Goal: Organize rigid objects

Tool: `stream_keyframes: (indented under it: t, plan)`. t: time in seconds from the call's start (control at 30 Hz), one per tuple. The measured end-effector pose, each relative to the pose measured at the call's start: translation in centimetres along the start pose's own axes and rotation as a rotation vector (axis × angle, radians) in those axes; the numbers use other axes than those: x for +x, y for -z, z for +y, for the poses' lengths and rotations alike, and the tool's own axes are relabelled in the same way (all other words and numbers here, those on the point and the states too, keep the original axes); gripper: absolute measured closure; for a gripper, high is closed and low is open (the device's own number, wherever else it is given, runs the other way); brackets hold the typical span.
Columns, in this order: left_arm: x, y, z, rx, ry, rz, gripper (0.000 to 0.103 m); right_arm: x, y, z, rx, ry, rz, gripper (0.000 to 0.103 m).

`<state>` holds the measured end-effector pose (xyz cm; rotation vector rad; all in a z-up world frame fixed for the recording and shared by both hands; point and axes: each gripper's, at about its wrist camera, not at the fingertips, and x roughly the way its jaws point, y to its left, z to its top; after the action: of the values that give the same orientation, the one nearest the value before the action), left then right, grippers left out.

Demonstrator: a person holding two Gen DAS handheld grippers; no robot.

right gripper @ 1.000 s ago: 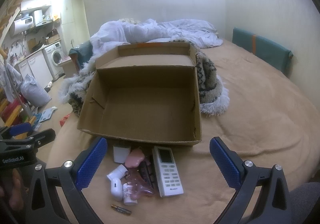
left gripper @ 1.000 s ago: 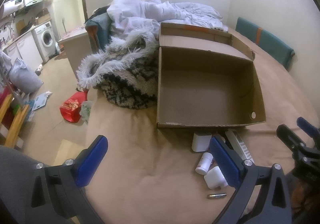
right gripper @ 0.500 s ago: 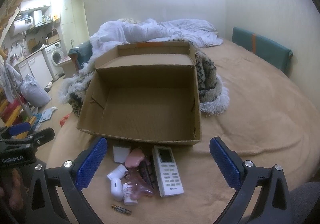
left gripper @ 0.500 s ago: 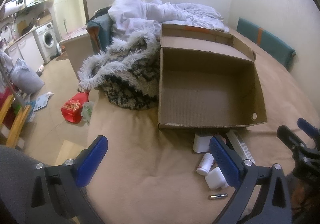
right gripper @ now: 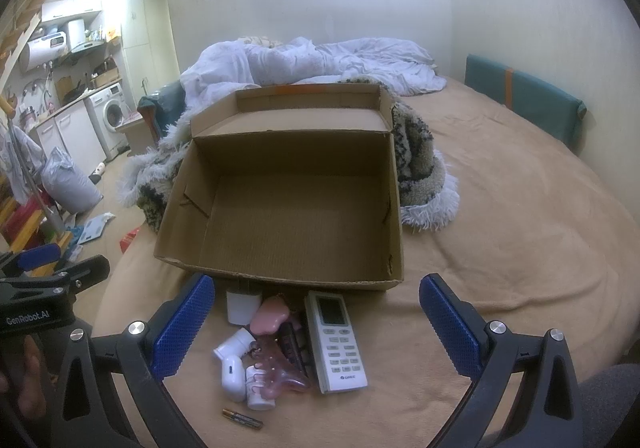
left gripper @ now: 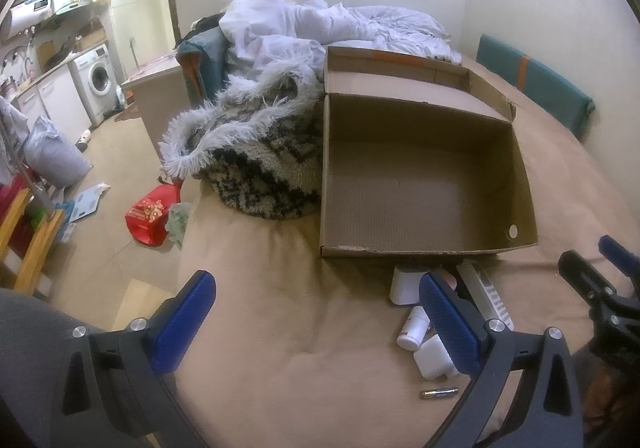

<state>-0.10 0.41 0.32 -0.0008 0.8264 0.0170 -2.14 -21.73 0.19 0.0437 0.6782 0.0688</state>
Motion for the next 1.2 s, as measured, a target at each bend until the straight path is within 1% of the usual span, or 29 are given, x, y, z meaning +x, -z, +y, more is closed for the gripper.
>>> stream_keyframes:
  t: [0.63, 1.2]
  plan:
    - [0.09, 0.12, 0.27, -0.008, -0.012, -0.003, 0.001, 0.06, -0.06, 0.01, -0.001, 0.001, -0.001, 0.0]
    - [0.17, 0.18, 0.41, -0.014, -0.002, 0.004, 0.001, 0.19, -0.06, 0.28, -0.002, 0.004, 0.002, 0.0]
